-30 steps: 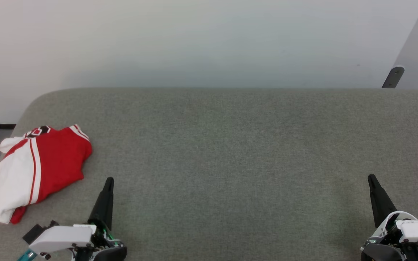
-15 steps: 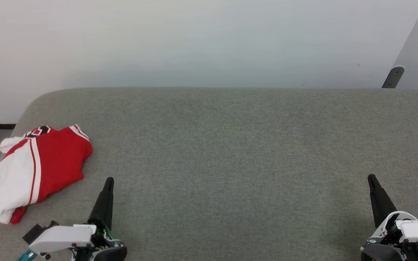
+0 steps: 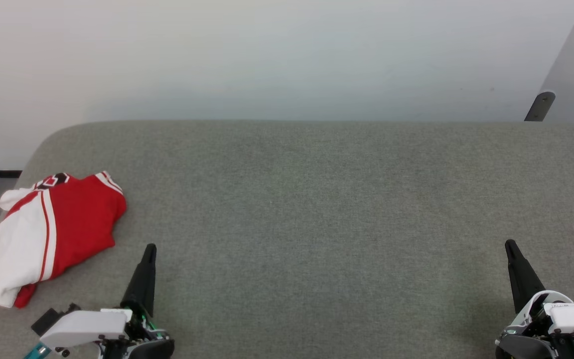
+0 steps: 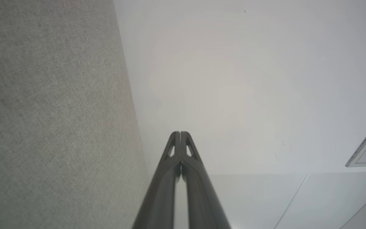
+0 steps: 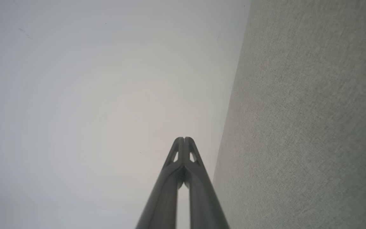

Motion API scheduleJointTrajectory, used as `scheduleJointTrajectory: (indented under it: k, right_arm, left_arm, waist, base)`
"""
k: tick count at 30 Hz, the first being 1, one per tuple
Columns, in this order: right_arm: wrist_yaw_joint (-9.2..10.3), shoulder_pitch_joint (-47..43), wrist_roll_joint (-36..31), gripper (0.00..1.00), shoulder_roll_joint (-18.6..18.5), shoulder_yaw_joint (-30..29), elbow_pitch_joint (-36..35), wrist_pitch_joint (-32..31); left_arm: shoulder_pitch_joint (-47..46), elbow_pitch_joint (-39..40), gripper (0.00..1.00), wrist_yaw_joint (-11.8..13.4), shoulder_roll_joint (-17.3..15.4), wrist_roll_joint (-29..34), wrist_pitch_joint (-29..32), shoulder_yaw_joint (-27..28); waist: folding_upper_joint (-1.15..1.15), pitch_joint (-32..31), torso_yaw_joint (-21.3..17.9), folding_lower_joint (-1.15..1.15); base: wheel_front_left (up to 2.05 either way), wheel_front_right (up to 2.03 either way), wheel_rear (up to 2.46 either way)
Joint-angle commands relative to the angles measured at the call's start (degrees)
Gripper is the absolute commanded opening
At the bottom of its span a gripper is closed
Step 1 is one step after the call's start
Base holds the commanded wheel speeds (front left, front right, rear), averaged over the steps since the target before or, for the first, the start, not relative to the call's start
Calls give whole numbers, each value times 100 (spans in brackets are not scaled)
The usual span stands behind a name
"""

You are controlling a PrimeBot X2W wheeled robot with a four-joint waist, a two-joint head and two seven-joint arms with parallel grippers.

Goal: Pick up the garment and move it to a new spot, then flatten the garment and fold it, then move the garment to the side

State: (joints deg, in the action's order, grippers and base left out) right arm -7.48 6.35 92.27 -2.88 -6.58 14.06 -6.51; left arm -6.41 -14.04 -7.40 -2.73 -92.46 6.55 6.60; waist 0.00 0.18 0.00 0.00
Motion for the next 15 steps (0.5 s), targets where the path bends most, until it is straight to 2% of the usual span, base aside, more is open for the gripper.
scheduleJointTrajectory:
  k: [1, 6, 7, 15]
  right_arm:
    - [-3, -43, 27, 0, 16, 12, 1, -1]
    - [-3, -43, 27, 0, 16, 12, 1, -1]
    - [0, 1, 0, 100, 0, 0, 1, 0]
    - [1, 28, -30, 100, 14, 43, 285, 57]
  left_arm:
    - [56, -2, 0, -36, -9, 17, 6, 3]
    - [56, -2, 0, -36, -8, 17, 6, 3]
    - [-1, -2, 100, 0, 0, 1, -1, 0]
    - [26, -241, 100, 10, 10, 99, -88, -24]
  waist:
    - [0, 0, 0, 0]
    - [0, 0, 0, 0]
    - [0, 0, 0, 0]
    - [0, 2, 2, 0]
  base:
    - [0, 0, 0]
    - [0, 0, 0]
    - [0, 0, 0]
    - [0, 0, 0]
